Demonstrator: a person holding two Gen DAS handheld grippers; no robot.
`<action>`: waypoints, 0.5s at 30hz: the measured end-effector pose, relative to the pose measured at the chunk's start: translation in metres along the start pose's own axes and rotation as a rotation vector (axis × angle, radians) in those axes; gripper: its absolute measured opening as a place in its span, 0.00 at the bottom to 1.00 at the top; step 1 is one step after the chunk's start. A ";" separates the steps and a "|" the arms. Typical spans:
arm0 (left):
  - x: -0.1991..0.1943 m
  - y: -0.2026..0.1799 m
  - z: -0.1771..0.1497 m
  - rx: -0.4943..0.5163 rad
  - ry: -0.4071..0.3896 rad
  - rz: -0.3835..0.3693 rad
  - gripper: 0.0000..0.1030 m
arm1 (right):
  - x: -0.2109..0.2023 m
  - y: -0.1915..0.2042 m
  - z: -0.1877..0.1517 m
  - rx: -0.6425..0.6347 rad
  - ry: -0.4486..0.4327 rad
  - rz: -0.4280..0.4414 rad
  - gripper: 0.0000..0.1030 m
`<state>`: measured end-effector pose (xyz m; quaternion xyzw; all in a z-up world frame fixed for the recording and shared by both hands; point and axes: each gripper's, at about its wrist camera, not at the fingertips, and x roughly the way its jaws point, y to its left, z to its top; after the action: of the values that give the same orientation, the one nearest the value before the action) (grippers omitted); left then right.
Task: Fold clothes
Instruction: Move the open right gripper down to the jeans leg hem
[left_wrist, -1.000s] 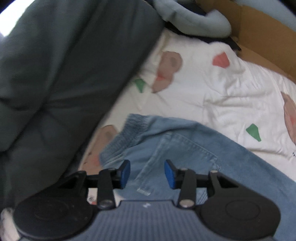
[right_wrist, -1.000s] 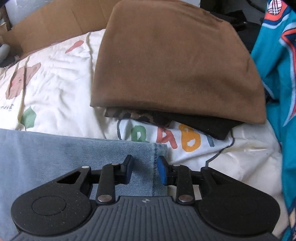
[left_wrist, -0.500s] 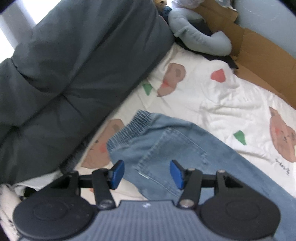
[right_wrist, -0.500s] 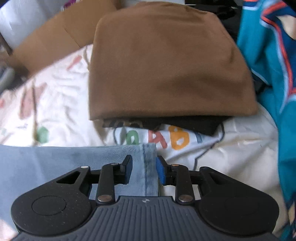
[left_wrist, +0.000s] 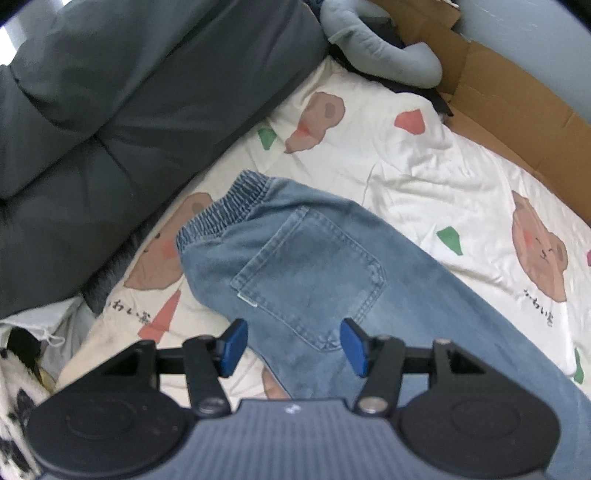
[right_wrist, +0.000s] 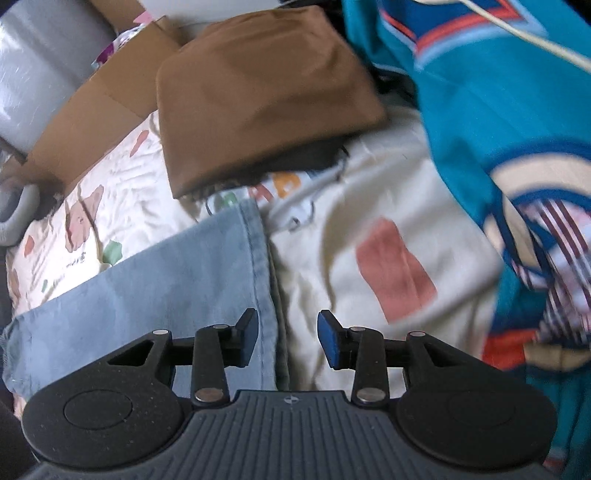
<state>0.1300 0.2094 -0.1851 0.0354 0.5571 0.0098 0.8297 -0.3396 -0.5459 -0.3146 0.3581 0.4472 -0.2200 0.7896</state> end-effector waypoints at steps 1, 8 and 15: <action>0.000 0.001 -0.002 -0.005 0.007 0.001 0.60 | -0.002 -0.002 -0.003 0.011 0.001 0.005 0.42; -0.012 0.009 -0.022 -0.045 0.032 0.029 0.66 | -0.007 -0.016 -0.023 0.121 -0.013 0.096 0.59; -0.022 0.026 -0.033 -0.127 0.061 0.058 0.70 | 0.006 -0.024 -0.043 0.226 -0.012 0.212 0.59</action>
<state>0.0915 0.2353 -0.1752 -0.0015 0.5790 0.0700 0.8123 -0.3755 -0.5288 -0.3435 0.4884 0.3746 -0.1864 0.7658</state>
